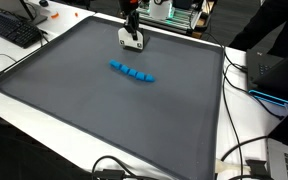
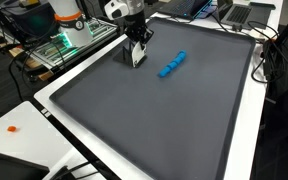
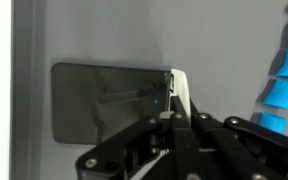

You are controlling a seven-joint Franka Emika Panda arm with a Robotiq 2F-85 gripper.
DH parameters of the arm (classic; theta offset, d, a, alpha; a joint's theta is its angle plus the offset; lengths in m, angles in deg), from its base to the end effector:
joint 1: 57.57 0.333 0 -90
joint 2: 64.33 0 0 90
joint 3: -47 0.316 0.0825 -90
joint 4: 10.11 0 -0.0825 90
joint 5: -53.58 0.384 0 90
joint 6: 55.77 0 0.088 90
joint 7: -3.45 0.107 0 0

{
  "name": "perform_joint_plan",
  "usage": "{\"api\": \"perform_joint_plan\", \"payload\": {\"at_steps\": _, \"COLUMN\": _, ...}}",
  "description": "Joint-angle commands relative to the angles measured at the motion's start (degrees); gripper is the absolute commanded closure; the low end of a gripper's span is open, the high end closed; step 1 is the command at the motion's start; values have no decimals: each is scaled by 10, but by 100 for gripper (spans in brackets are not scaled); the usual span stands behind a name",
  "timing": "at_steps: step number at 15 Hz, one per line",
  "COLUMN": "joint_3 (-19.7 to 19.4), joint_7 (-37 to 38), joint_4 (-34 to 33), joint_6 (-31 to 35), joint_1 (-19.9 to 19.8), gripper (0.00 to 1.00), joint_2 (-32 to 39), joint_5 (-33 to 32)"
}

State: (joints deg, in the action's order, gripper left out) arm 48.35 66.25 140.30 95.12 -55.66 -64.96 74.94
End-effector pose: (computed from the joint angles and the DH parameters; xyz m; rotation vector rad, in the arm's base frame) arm 0.4320 0.0155 0.2535 -2.3093 1.8752 0.1253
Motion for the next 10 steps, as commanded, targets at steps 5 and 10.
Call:
{"api": "perform_joint_plan", "payload": {"at_steps": 5, "joint_3": 3, "joint_7": -1, "joint_4": 7, "joint_6": 16, "joint_1": 1, "gripper": 99, "joint_2": 12, "joint_5": 20}}
{"api": "perform_joint_plan", "payload": {"at_steps": 10, "joint_3": 2, "joint_7": 0, "joint_4": 6, "joint_6": 11, "joint_1": 0, "gripper": 99, "joint_2": 16, "joint_5": 18}}
